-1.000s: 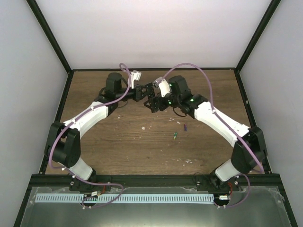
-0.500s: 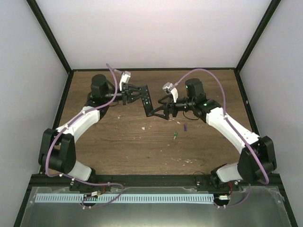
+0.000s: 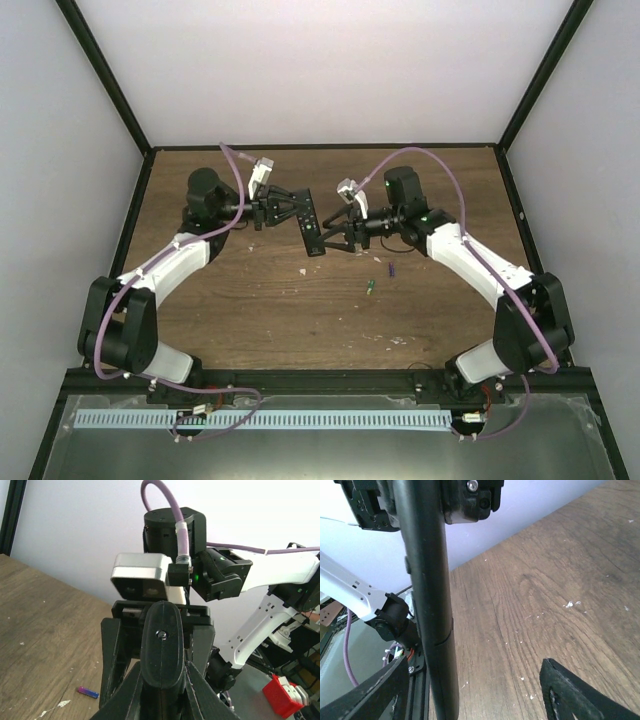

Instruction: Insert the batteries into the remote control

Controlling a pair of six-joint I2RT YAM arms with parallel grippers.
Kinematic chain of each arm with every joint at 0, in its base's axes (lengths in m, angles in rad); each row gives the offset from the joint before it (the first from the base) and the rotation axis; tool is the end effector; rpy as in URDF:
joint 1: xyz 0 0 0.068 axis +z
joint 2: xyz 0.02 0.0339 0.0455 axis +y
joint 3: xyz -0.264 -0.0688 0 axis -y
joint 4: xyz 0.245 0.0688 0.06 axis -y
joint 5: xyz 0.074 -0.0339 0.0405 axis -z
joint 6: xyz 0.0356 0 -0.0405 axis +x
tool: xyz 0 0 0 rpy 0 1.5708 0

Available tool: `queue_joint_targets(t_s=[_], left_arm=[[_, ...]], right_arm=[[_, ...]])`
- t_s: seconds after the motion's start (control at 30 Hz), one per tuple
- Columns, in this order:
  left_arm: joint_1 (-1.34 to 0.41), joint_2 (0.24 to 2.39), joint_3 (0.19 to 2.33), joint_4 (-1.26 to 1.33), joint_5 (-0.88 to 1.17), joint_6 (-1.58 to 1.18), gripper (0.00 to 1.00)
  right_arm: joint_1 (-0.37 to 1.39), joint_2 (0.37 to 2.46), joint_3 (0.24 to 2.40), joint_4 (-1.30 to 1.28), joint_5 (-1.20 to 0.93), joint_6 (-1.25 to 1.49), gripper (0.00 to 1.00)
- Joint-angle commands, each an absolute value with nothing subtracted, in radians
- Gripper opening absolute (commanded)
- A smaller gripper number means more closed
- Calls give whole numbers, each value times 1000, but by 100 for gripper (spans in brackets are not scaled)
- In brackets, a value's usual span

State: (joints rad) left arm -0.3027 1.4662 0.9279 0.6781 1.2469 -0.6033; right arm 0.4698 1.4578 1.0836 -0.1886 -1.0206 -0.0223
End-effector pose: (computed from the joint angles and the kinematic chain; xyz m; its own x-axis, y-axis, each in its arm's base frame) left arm 0.2935 -0.1270 0.3139 -0.4527 -0.0478 -0.8904 0.8915 -0.0038 -0.4530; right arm 0.2703 0.1713 0.2927 -0.4560 -0.2446 -0.8557 -0.8899 0.1344 0.4358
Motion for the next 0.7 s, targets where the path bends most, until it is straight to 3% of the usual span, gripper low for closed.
queue_joint_targets(t_s=[0.0, 0.2, 0.67], left_arm=[[-312, 1440, 919, 742, 1253, -611, 0], [-321, 1453, 923, 767, 1244, -627, 0], [-337, 1480, 932, 794, 1238, -641, 0]], right_arm=[[499, 1481, 1118, -161, -1056, -17, 62], [536, 1498, 1130, -129, -1052, -1, 54], [549, 1502, 1142, -120, -1034, -2, 15]])
